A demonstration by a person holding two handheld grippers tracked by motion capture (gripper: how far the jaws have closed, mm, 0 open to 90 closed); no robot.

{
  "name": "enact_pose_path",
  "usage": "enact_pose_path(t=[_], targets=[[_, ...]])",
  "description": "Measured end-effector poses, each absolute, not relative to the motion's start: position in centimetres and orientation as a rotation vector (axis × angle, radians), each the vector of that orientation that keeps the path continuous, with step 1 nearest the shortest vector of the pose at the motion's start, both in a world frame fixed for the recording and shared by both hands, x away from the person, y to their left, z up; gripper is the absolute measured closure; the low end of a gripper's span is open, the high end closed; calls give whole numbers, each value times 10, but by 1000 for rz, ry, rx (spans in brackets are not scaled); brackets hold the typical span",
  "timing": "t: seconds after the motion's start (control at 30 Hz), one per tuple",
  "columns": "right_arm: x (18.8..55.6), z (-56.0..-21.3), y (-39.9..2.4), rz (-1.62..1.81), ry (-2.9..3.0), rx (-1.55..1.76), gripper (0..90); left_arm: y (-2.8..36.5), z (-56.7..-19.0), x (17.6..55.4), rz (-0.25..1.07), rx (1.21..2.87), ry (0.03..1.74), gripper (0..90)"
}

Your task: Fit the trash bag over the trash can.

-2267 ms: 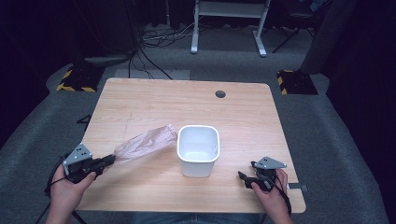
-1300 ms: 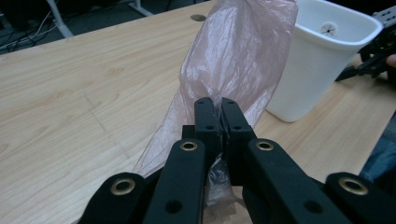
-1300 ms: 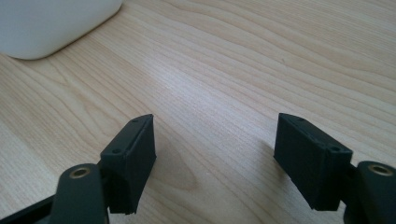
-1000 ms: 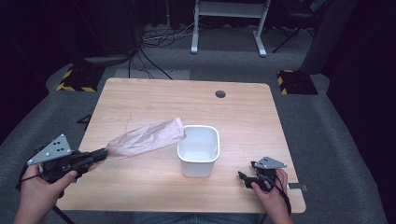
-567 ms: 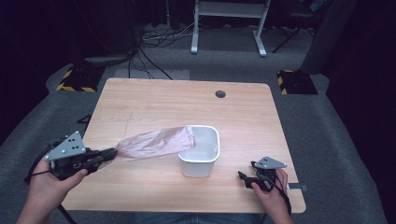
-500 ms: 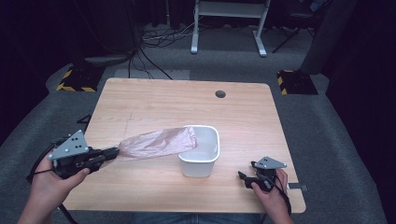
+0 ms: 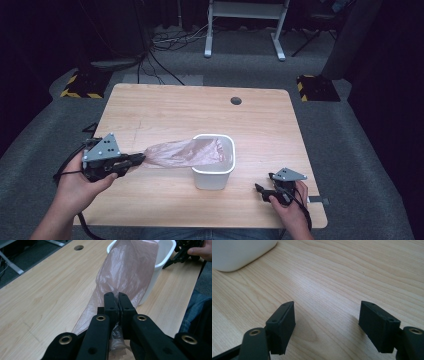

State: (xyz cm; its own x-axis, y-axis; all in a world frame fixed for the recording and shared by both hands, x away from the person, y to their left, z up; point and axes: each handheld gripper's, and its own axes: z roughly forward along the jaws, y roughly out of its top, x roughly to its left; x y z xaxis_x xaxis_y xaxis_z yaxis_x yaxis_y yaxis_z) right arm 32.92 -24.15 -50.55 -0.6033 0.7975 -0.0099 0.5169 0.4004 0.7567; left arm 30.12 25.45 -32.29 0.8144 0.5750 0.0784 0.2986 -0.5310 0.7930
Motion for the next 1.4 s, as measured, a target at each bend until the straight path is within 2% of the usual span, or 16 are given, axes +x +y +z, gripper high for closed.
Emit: enact_pose_path(t=[0.27,0.9,1.17,1.4], targets=[[329,-505,-242,1042,2292,1133,291,238,-324,310,404,2189,617,870],[329,-505,-241,1041,2291,1132,291,196,-325,332,358,2127,601,870],[329,-505,-241,1042,2291,1132,291,177,-325,338,372,2120,582,867],[329,-505,-241,1039,2291,1131,291,157,-328,343,404,2180,551,864]])
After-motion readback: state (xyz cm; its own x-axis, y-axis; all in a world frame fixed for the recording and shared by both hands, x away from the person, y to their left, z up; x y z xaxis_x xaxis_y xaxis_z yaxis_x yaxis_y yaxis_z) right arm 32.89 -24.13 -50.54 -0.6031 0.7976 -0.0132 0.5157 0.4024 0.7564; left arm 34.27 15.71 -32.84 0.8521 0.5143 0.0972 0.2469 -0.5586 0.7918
